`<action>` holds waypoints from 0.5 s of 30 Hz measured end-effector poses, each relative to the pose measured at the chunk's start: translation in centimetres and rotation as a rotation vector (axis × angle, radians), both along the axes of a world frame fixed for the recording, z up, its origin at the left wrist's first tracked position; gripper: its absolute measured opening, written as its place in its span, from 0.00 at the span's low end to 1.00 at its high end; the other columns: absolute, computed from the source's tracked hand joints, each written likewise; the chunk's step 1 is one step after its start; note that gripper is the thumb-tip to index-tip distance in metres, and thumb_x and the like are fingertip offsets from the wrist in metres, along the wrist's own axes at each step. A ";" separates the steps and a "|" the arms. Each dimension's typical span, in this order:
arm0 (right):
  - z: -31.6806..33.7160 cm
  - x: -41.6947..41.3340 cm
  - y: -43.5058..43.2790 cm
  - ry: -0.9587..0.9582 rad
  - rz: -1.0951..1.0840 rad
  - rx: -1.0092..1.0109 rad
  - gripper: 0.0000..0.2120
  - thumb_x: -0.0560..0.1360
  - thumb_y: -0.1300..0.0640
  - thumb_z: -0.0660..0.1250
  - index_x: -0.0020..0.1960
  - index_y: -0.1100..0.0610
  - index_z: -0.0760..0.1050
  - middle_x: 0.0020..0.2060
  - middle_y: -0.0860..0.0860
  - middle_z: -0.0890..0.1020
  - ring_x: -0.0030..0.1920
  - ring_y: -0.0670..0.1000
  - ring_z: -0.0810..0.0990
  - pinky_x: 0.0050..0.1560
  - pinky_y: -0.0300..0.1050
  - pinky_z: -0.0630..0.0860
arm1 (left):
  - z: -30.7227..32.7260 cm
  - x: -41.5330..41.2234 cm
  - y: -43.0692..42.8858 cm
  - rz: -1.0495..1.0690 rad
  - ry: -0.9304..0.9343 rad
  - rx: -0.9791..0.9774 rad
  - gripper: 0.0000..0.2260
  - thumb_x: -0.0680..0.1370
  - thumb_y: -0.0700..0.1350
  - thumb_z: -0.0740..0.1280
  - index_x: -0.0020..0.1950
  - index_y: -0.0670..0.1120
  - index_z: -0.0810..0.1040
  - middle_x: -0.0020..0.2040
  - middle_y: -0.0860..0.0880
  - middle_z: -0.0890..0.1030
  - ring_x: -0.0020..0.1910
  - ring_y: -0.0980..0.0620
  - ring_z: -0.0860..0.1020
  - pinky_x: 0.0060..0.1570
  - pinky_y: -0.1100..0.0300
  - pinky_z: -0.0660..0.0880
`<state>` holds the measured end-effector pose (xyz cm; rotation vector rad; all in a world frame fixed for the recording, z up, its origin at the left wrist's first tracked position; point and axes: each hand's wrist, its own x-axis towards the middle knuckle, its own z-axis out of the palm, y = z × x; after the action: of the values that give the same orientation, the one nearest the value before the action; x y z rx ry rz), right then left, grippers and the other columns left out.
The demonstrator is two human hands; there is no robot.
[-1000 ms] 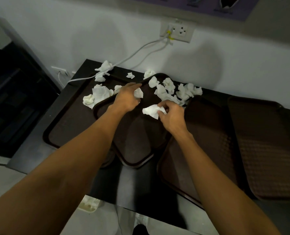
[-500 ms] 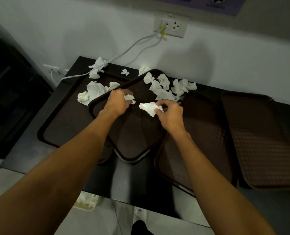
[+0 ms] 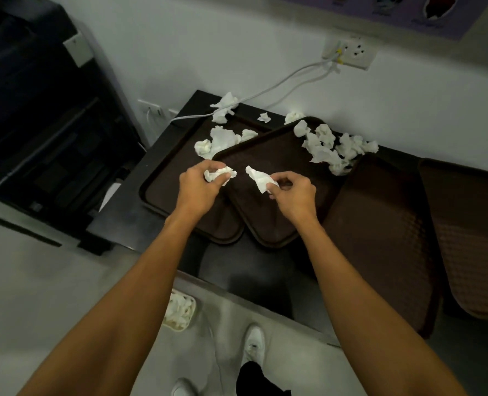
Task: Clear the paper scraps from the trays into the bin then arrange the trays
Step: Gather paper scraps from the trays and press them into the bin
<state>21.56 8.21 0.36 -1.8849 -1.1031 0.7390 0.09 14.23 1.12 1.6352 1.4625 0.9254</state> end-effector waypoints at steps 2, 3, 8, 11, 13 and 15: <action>0.7 -2.7 -0.7 0.018 0.034 0.004 0.09 0.75 0.59 0.76 0.55 0.54 0.84 0.45 0.50 0.86 0.40 0.45 0.86 0.48 0.35 0.82 | 0.2 -2.6 -1.4 0.026 -0.013 0.008 0.10 0.74 0.50 0.77 0.54 0.52 0.85 0.48 0.58 0.84 0.49 0.67 0.79 0.45 0.79 0.70; 0.9 -4.2 -1.1 0.023 0.049 0.008 0.09 0.75 0.59 0.76 0.55 0.54 0.84 0.45 0.49 0.86 0.40 0.44 0.86 0.47 0.35 0.82 | 0.4 -3.9 -2.0 0.038 -0.015 0.014 0.10 0.74 0.51 0.77 0.54 0.52 0.85 0.49 0.57 0.84 0.49 0.64 0.80 0.45 0.78 0.70; 1.4 -11.4 -3.3 0.075 0.108 0.015 0.07 0.75 0.60 0.76 0.53 0.54 0.84 0.44 0.46 0.86 0.39 0.44 0.87 0.49 0.42 0.84 | 0.8 -10.9 -5.4 0.096 -0.033 0.015 0.11 0.75 0.52 0.77 0.55 0.53 0.85 0.50 0.58 0.84 0.51 0.62 0.80 0.48 0.73 0.72; 1.2 -15.6 -4.5 0.079 0.130 0.021 0.07 0.75 0.59 0.76 0.52 0.53 0.84 0.44 0.45 0.86 0.39 0.43 0.86 0.51 0.42 0.84 | 0.6 -15.1 -7.6 0.127 -0.027 0.028 0.10 0.75 0.52 0.77 0.55 0.54 0.85 0.50 0.59 0.84 0.51 0.61 0.80 0.49 0.67 0.75; 1.1 -18.2 -5.3 0.096 0.132 0.026 0.06 0.75 0.59 0.76 0.51 0.54 0.84 0.43 0.45 0.86 0.39 0.43 0.86 0.50 0.44 0.84 | 0.3 -17.7 -9.0 0.147 -0.022 0.018 0.10 0.75 0.53 0.77 0.55 0.54 0.85 0.50 0.59 0.84 0.50 0.61 0.80 0.48 0.67 0.75; 0.8 -20.8 -6.2 0.114 0.138 0.031 0.06 0.75 0.60 0.76 0.51 0.55 0.84 0.43 0.47 0.86 0.38 0.44 0.87 0.48 0.42 0.84 | -0.1 -20.0 -10.4 0.166 -0.038 -0.002 0.10 0.75 0.52 0.77 0.54 0.54 0.84 0.49 0.57 0.84 0.48 0.61 0.81 0.46 0.68 0.75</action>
<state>0.78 1.97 1.20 -1.7322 -1.1735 0.8905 -19.92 3.86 0.98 1.5043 1.5906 1.0403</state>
